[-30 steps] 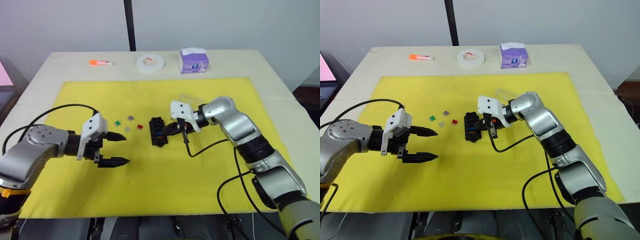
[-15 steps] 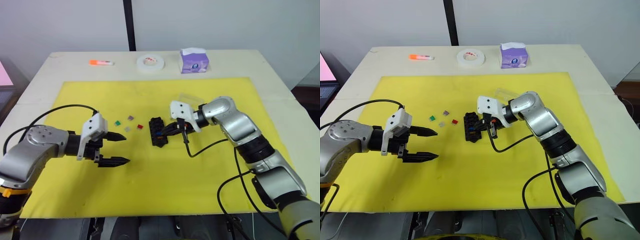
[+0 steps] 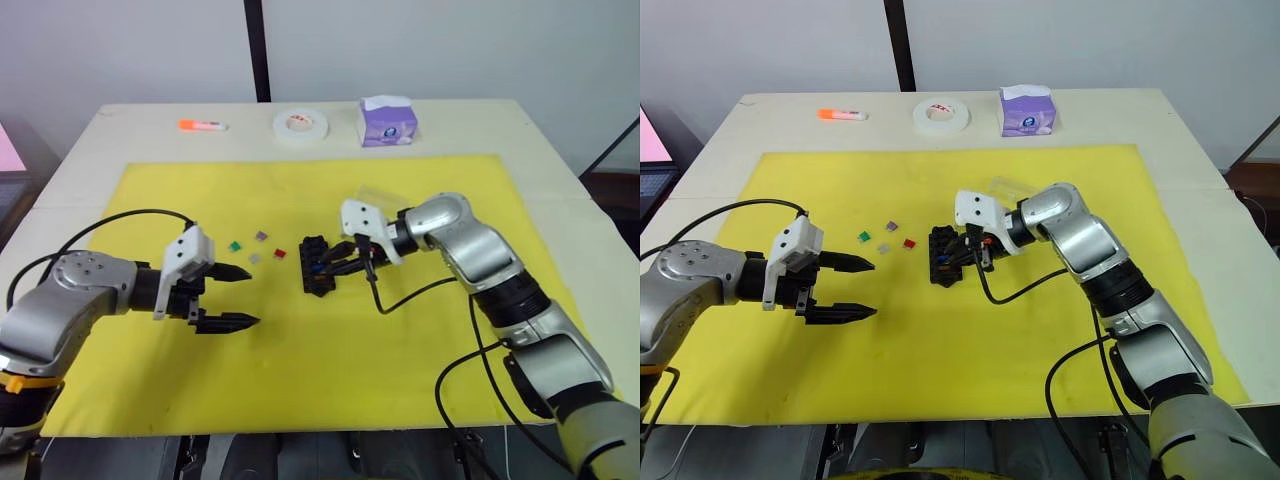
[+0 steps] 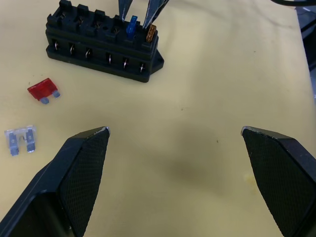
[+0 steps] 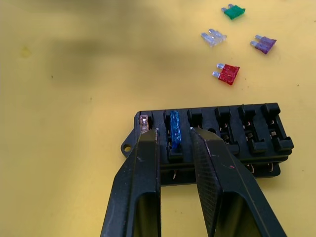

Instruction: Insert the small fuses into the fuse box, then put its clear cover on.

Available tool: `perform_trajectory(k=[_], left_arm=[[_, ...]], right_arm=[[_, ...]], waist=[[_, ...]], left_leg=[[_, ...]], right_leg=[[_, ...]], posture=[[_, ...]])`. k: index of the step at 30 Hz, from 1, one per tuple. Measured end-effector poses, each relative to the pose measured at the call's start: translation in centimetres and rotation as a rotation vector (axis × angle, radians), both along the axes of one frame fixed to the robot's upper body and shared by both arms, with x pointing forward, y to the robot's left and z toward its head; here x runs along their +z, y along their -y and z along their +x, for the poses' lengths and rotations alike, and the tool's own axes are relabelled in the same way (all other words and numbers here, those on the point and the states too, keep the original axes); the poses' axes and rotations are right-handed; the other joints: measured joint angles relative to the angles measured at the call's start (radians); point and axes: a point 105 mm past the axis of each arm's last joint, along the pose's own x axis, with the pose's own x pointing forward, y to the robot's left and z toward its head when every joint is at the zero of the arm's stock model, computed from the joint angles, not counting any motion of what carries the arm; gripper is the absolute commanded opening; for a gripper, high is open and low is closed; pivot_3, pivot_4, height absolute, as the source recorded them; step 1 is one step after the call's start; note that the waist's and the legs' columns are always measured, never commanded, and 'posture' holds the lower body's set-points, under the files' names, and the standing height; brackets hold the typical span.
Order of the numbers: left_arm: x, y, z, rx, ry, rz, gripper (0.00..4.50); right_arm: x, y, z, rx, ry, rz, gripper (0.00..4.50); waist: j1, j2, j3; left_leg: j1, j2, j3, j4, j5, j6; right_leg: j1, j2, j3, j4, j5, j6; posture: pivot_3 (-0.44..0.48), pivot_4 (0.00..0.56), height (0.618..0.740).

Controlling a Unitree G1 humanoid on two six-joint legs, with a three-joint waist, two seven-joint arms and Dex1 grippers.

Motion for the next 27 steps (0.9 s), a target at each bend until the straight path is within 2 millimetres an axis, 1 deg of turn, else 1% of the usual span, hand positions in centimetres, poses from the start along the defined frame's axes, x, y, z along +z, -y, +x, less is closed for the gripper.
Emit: perform_trajectory(k=[3,6,9,10,11,20,27], left_arm=[[-0.1,-0.2,0.2,0.01,-0.002,0.004,4.5],[0.2,-0.4,0.5,0.007,0.007,0.018,4.5],[1.1,-0.6,1.0,0.0,0.037,0.026,4.5],[1.4,-0.7,1.1,-0.003,0.049,0.028,4.5],[1.5,-0.7,1.2,-0.004,0.052,0.03,4.5],[1.5,-0.2,0.8,-0.045,0.047,0.039,4.5],[1.5,0.0,0.6,-0.056,0.05,0.039,4.5]], right_arm=[[0.8,0.2,0.1,-0.007,0.0,0.029,1.04],[1.3,0.3,-0.1,-0.007,-0.035,0.063,1.04],[1.7,0.3,-0.1,-0.016,-0.054,0.09,0.47],[1.7,0.2,-0.1,-0.018,-0.054,0.094,0.13],[1.7,0.0,-0.1,-0.018,-0.054,0.098,0.02],[0.6,-0.9,0.0,-0.046,-0.063,0.131,0.02],[-0.2,-0.6,0.0,-0.064,-0.071,0.119,0.02]], waist=[[0.0,0.0,0.0],[0.0,0.0,0.0],[0.0,0.0,0.0],[0.0,0.0,0.0],[0.0,0.0,0.0],[0.0,0.0,0.0],[0.0,0.0,0.0]], left_leg=[[0.0,0.0,0.0,0.0,0.0,0.0],[0.0,0.0,0.0,0.0,0.0,0.0],[0.0,0.0,0.0,0.0,0.0,0.0],[0.0,0.0,0.0,0.0,0.0,0.0],[0.0,0.0,0.0,0.0,0.0,0.0],[0.0,0.0,0.0,0.0,0.0,0.0],[0.0,0.0,0.0,0.001,0.0,0.0]], right_leg=[[0.0,0.0,0.0,0.0,0.0,0.0],[0.0,0.0,0.0,0.0,0.0,0.0],[0.0,0.0,0.0,0.0,0.0,0.0],[0.0,0.0,0.0,0.0,0.0,0.0],[0.0,0.0,0.0,0.0,0.0,0.0],[0.0,0.0,0.0,0.001,0.0,0.0],[0.0,0.0,0.0,0.001,0.0,0.0]], posture=[[0.0,0.15,0.74],[0.0,0.15,0.74],[0.0,0.15,0.74],[0.0,0.15,0.74],[0.0,0.15,0.74],[0.0,0.15,0.74],[0.0,0.15,0.74]])
